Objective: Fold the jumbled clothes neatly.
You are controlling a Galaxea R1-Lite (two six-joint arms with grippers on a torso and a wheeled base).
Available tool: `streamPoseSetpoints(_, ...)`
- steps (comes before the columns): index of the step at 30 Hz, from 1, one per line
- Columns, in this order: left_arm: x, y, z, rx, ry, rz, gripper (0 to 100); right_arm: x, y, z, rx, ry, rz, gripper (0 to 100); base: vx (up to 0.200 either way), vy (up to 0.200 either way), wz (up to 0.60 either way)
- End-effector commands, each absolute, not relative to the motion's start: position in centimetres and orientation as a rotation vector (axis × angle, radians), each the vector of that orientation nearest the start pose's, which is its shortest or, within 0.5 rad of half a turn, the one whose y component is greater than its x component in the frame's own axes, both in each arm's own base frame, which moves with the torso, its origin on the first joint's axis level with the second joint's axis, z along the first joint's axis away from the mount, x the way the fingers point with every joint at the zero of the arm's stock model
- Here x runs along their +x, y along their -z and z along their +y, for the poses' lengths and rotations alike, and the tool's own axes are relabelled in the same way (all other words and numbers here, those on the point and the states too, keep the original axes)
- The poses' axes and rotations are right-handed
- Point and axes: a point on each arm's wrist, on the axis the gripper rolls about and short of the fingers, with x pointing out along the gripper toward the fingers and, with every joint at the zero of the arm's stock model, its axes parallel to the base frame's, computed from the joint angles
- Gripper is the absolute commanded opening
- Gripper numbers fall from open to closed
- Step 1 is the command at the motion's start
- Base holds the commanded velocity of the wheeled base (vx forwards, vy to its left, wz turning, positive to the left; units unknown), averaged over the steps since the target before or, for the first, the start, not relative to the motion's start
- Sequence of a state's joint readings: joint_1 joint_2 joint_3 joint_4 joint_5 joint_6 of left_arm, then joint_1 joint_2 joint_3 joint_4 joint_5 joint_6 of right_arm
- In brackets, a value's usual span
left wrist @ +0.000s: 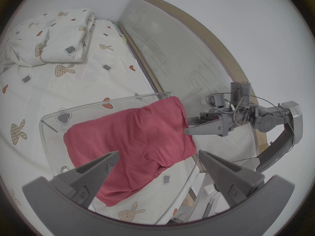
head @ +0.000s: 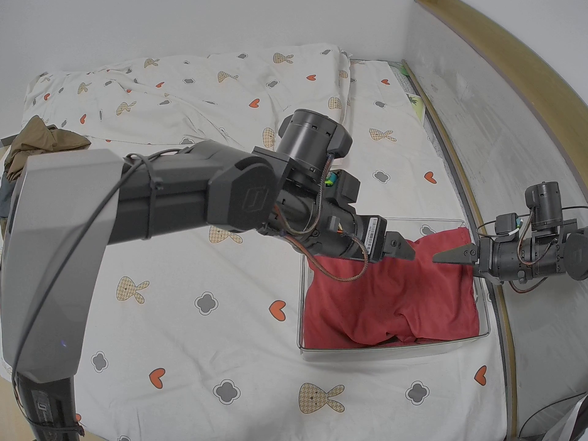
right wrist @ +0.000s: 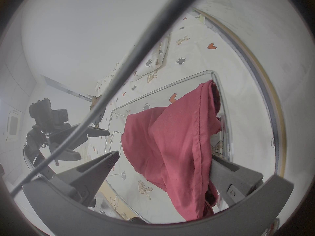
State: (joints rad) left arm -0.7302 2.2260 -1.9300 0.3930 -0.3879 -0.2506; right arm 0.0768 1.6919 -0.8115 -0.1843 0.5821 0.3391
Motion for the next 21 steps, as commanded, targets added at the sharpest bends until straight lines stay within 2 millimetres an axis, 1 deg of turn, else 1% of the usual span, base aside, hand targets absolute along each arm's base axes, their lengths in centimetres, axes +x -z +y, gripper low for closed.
streamPoseSetpoints(1, 33.6, -17.5, -31.2, -0.083, 0.964, 0.885, 100, 26.4, -16.2, 3.7, 0.471, -0.526, 0.748, 100, 0.0, 0.0, 0.0)
streamPoseSetpoints(4, 33.7, -17.1, -31.3, -0.081, 0.961, 0.895, 100, 25.8, -16.6, 3.6, 0.468, -0.526, 0.732, 100, 0.0, 0.0, 0.0)
streamPoseSetpoints(5, 33.8, -16.8, -31.3, -0.081, 0.957, 0.9, 100, 25.3, -17.1, 3.6, 0.462, -0.523, 0.713, 100, 0.0, 0.0, 0.0)
streamPoseSetpoints(9, 34.2, -16.2, -31.3, -0.082, 0.952, 0.908, 100, 24.0, -18.1, 3.5, 0.453, -0.519, 0.675, 100, 0.0, 0.0, 0.0)
streamPoseSetpoints(12, 34.5, -15.7, -31.6, -0.082, 0.955, 0.903, 100, 23.5, -18.5, 3.5, 0.45, -0.526, 0.659, 100, 0.0, 0.0, 0.0)
streamPoseSetpoints(13, 34.8, -15.2, -31.8, -0.084, 0.955, 0.902, 100, 23.1, -18.9, 3.5, 0.447, -0.529, 0.641, 100, 0.0, 0.0, 0.0)
streamPoseSetpoints(15, 35.0, -14.8, -31.8, -0.084, 0.95, 0.908, 100, 22.6, -19.4, 3.4, 0.442, -0.527, 0.617, 100, 0.0, 0.0, 0.0)
streamPoseSetpoints(21, 35.5, -14.5, -31.6, -0.087, 0.941, 0.91, 100, 21.8, -20.3, 3.2, 0.436, -0.522, 0.576, 100, 0.0, 0.0, 0.0)
